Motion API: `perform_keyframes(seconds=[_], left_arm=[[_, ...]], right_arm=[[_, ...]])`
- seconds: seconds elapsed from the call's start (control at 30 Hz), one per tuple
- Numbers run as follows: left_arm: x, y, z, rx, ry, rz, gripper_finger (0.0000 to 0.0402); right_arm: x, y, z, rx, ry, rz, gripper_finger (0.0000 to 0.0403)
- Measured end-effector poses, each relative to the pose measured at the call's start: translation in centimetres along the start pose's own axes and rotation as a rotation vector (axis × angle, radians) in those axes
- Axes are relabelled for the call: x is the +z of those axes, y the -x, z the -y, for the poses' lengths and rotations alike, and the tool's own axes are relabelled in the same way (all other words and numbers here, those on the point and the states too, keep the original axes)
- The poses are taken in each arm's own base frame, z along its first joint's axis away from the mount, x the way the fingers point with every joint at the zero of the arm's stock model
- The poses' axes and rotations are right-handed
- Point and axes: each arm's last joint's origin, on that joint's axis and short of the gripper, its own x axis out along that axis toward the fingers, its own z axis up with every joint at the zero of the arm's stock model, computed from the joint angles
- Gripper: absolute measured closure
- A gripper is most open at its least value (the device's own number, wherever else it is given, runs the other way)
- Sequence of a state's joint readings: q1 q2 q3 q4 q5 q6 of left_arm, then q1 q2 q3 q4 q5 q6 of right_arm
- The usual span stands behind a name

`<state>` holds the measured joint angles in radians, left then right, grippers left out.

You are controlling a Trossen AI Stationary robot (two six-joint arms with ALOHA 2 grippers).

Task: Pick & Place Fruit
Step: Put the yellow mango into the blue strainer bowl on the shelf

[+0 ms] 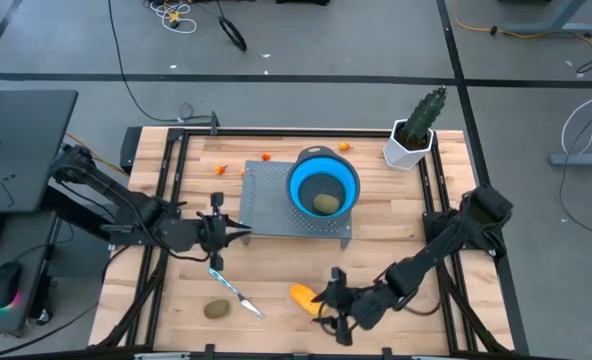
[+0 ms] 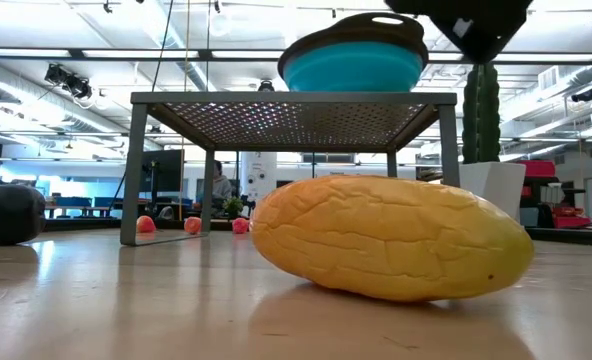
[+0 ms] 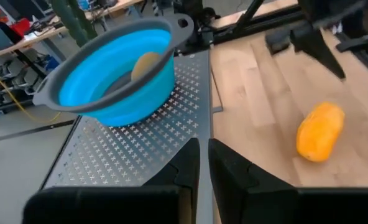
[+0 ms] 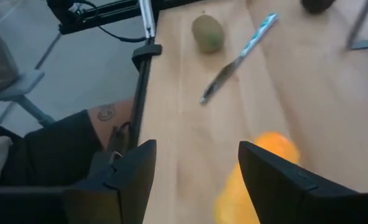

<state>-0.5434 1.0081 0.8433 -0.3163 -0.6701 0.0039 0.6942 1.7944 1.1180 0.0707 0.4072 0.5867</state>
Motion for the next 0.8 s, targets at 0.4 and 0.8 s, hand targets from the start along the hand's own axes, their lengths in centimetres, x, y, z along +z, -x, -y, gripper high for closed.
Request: perform_keyframes(seconds=[0.4, 0.8], left_arm=[[-0.1, 0.3, 0.3, -0.176, 0.014, -0.005, 0.0361], [-1.0, 0.1, 0.7, -0.235, 0.005, -0.037, 0.0361]], right_arm=[[-2.2, -3.4, -0.4, -0.148, -0.176, -0.053, 0.0132], [-3.3, -4.8, 0.1, -0.218, -0.241, 0.004, 0.0105]])
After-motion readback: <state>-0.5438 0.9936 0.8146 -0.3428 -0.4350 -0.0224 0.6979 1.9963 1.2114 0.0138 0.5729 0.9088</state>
